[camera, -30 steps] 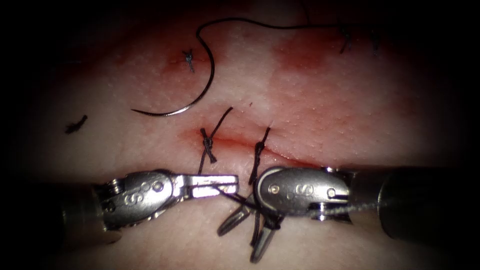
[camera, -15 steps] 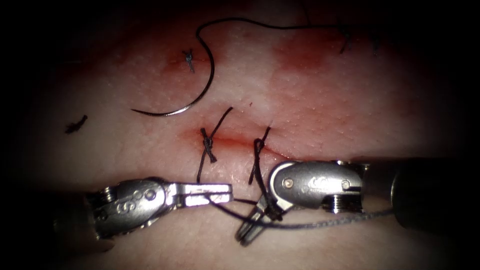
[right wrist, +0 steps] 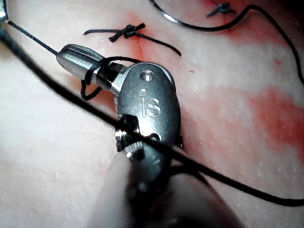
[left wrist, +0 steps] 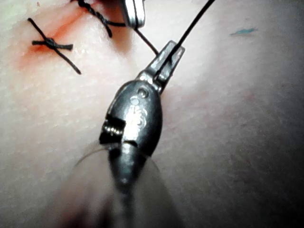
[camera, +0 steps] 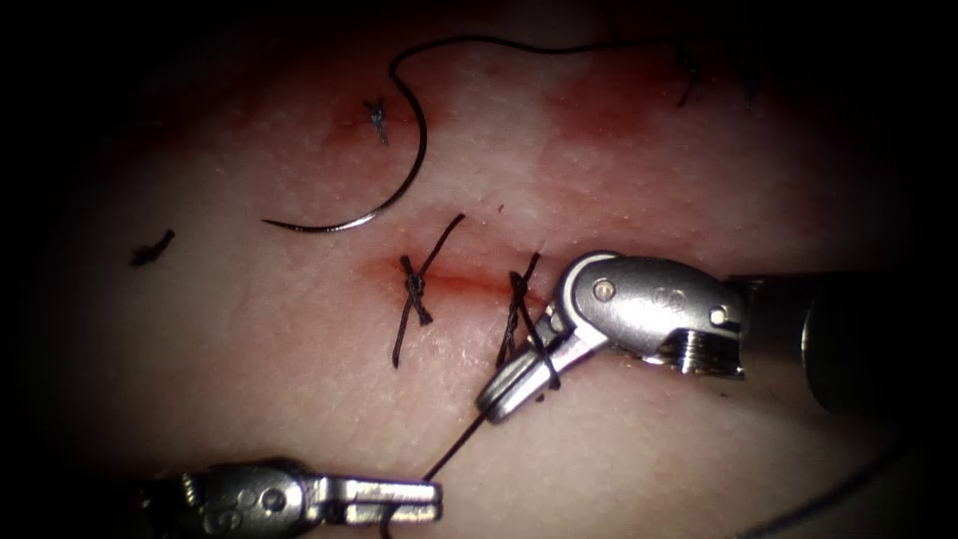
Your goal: Wound Closure
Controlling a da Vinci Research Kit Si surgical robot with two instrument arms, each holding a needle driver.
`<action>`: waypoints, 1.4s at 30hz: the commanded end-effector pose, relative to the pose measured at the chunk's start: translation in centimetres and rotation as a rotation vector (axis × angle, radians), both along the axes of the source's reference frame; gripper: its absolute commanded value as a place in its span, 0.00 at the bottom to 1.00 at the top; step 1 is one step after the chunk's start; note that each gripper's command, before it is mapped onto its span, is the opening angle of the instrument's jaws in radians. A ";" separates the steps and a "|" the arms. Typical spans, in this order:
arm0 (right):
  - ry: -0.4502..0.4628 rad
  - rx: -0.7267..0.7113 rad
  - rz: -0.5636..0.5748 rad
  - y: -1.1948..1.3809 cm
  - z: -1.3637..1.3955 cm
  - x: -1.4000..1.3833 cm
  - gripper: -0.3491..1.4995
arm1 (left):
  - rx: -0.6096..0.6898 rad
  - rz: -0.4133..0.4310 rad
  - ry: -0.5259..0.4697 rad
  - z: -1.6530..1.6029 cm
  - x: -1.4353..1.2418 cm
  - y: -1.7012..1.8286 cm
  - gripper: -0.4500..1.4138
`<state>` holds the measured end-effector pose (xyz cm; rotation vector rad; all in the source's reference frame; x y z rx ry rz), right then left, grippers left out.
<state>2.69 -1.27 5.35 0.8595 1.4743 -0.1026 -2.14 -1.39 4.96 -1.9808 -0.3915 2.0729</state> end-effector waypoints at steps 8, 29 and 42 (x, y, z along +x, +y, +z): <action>-0.028 0.002 0.043 0.25 0.23 -0.05 0.00 | -0.003 0.040 0.011 -0.56 -0.03 -0.60 0.00; -0.124 -0.124 0.090 0.69 0.71 -0.33 0.00 | 0.020 0.050 0.027 -0.47 0.10 -0.85 0.00; -0.248 -0.150 0.259 1.04 0.88 -0.47 0.00 | 0.050 0.055 0.045 -0.17 0.09 -1.14 0.00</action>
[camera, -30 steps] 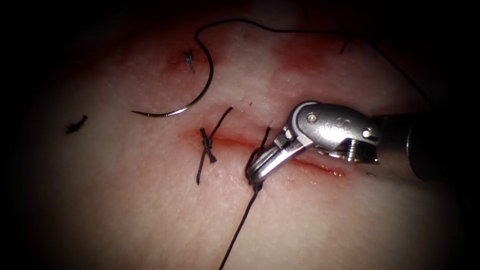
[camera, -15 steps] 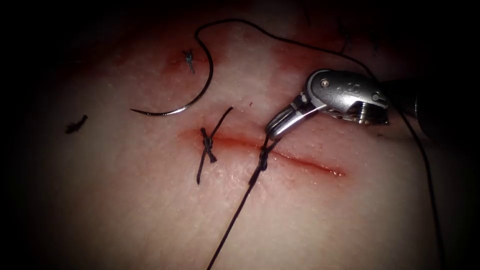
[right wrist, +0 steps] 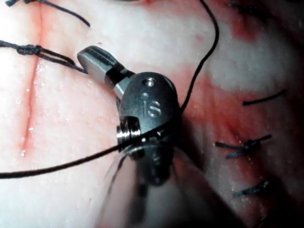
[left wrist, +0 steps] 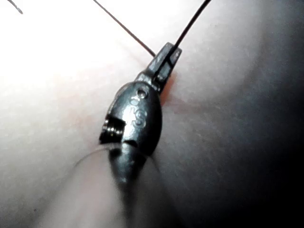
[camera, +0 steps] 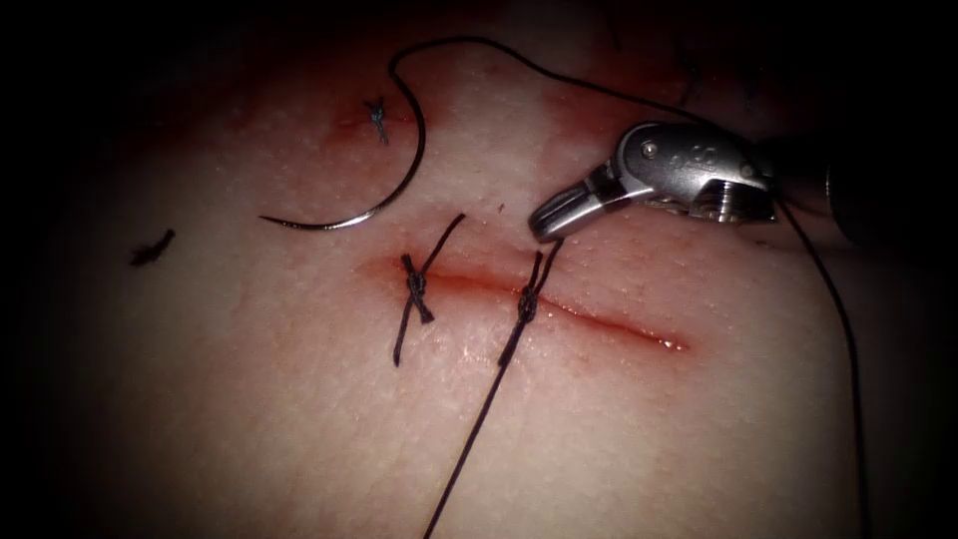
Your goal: Wound Closure
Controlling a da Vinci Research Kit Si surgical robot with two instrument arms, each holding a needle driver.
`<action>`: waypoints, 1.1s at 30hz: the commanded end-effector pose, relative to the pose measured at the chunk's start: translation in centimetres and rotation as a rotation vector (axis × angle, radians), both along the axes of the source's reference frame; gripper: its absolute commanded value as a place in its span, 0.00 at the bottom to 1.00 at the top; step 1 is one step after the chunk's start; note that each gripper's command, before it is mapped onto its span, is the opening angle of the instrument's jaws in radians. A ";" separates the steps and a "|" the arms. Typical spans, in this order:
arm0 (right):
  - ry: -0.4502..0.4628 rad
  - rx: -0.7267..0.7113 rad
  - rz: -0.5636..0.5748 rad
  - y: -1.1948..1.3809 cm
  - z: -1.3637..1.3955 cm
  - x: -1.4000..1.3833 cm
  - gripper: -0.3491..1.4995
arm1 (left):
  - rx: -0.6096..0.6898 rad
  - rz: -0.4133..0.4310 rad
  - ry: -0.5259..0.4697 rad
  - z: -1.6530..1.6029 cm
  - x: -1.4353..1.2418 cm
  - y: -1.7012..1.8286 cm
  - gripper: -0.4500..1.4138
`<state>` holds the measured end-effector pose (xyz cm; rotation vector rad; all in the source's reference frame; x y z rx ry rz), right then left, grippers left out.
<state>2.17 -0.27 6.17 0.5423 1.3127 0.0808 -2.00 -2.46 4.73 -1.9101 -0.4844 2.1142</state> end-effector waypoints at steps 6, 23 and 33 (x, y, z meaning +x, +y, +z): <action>-0.041 -0.019 0.074 0.16 0.10 -0.04 0.00 | 0.005 0.006 -0.001 0.12 -0.03 -0.13 0.00; -0.059 -0.046 0.133 0.16 0.10 -0.15 0.00 | 0.002 0.048 0.000 0.01 0.01 -0.49 0.00; -0.027 -0.013 0.210 -0.09 0.03 -0.09 0.09 | -0.058 0.023 -0.010 -0.33 -0.12 0.13 0.00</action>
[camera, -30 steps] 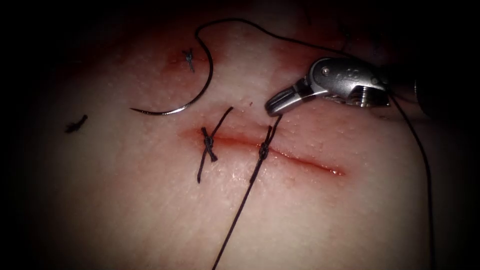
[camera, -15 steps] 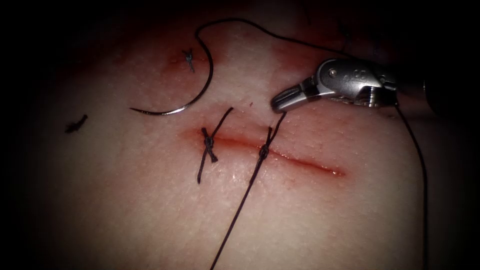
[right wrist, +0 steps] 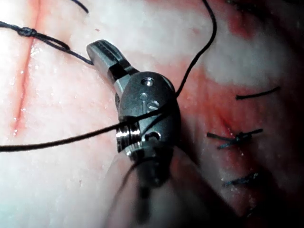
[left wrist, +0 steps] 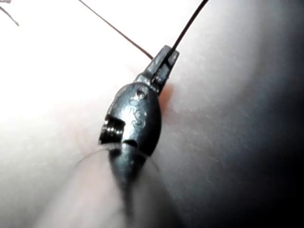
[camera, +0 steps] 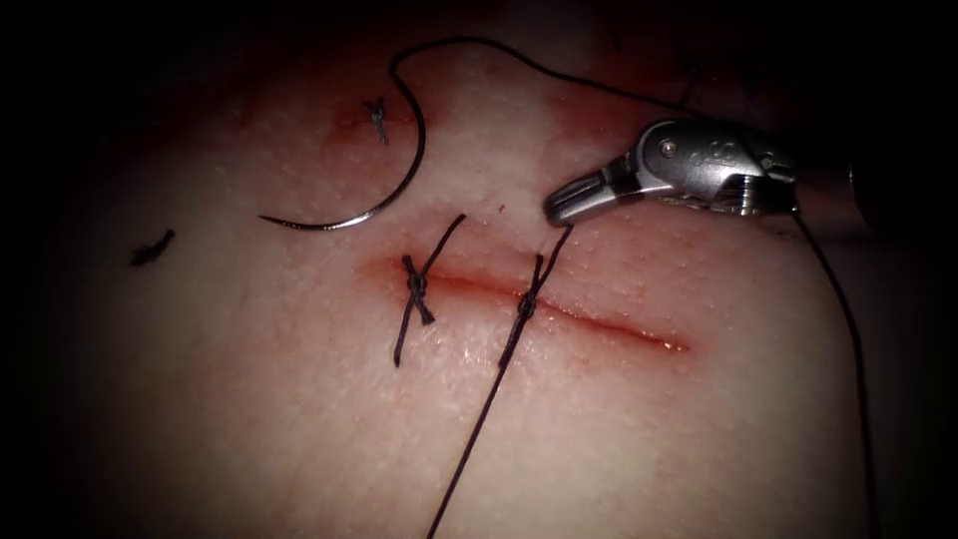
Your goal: Wound Closure
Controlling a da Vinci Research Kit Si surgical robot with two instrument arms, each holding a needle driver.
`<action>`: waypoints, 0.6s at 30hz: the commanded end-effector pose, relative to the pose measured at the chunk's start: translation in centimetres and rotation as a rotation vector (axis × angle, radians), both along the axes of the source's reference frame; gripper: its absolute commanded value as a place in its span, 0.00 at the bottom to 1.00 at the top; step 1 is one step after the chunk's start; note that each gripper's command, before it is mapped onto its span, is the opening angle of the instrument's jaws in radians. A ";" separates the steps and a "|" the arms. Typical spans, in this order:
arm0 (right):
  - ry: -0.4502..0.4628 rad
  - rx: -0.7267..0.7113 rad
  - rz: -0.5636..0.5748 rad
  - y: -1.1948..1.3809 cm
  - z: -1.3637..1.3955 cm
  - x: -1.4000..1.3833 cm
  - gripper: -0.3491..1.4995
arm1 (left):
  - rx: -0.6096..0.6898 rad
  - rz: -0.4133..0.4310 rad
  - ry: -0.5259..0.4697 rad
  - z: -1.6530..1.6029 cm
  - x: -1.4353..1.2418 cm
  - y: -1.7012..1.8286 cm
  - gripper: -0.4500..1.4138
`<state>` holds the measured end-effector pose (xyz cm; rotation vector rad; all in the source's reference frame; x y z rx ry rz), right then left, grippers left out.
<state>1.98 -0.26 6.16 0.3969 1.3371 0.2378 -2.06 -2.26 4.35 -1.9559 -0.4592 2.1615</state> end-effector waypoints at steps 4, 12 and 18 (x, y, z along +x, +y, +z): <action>-0.038 0.034 0.130 -0.25 -0.10 0.12 0.76 | -0.076 -0.024 -0.007 -0.12 -0.13 0.34 0.00; 0.004 0.122 0.384 -0.46 -0.56 -0.15 0.89 | -0.210 -0.035 -0.027 -0.46 -0.10 1.22 0.00; -0.019 0.231 0.477 -0.75 -0.78 -0.15 0.91 | -0.264 -0.016 -0.053 -0.62 -0.09 1.77 0.00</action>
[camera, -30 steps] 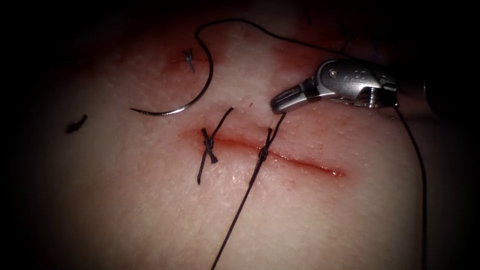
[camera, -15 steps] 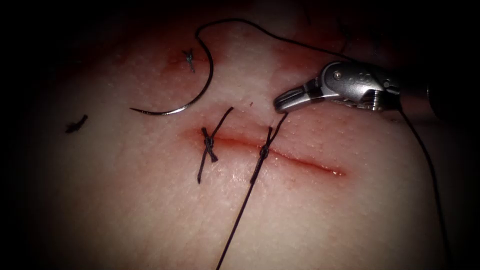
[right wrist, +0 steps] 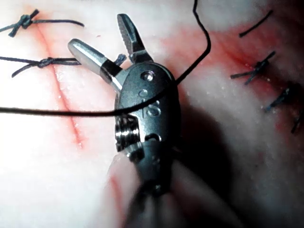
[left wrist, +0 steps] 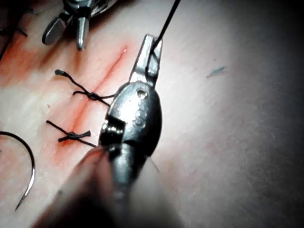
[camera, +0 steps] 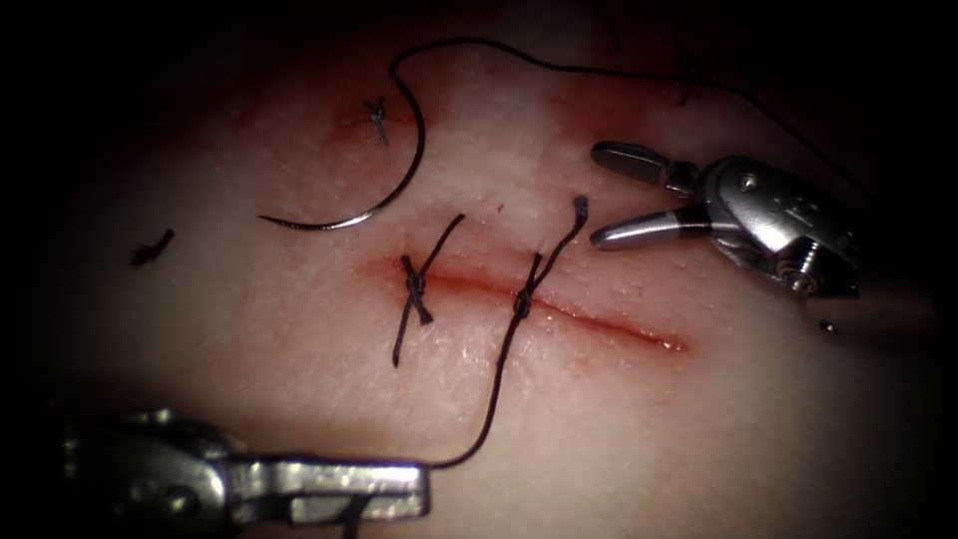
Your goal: Wound Closure
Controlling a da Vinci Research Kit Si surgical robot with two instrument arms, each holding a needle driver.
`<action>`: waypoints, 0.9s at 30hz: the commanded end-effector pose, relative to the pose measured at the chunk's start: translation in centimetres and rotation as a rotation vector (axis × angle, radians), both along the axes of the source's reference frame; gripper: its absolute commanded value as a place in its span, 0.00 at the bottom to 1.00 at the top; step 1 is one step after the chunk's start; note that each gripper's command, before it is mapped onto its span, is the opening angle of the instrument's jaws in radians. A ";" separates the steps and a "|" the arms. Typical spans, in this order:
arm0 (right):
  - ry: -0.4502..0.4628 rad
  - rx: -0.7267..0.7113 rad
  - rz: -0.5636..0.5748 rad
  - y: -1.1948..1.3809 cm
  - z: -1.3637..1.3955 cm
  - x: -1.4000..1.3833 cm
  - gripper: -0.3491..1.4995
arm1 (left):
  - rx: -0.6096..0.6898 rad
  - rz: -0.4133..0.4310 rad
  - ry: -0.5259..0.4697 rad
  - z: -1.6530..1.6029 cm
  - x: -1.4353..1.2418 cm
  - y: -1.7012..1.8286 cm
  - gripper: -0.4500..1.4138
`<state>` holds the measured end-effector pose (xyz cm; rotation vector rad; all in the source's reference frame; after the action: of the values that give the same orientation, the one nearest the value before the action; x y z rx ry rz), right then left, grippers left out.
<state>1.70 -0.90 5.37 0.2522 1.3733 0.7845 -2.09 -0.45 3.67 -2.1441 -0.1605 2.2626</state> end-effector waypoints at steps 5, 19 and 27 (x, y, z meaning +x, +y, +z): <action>-0.016 0.031 0.084 -0.32 -0.11 0.26 0.82 | 0.007 0.062 -0.050 0.05 -0.17 0.34 0.00; -0.054 0.043 0.149 -0.38 -0.16 0.47 0.00 | 0.120 0.212 -0.168 0.42 -0.59 0.86 0.00; -0.056 0.019 0.140 -0.54 -0.26 0.63 0.00 | 0.142 0.211 -0.176 0.88 -0.82 1.24 0.00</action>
<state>2.24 -1.38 5.05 0.1421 1.3391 0.9143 -2.87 0.85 4.57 -2.3433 -0.5603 2.0806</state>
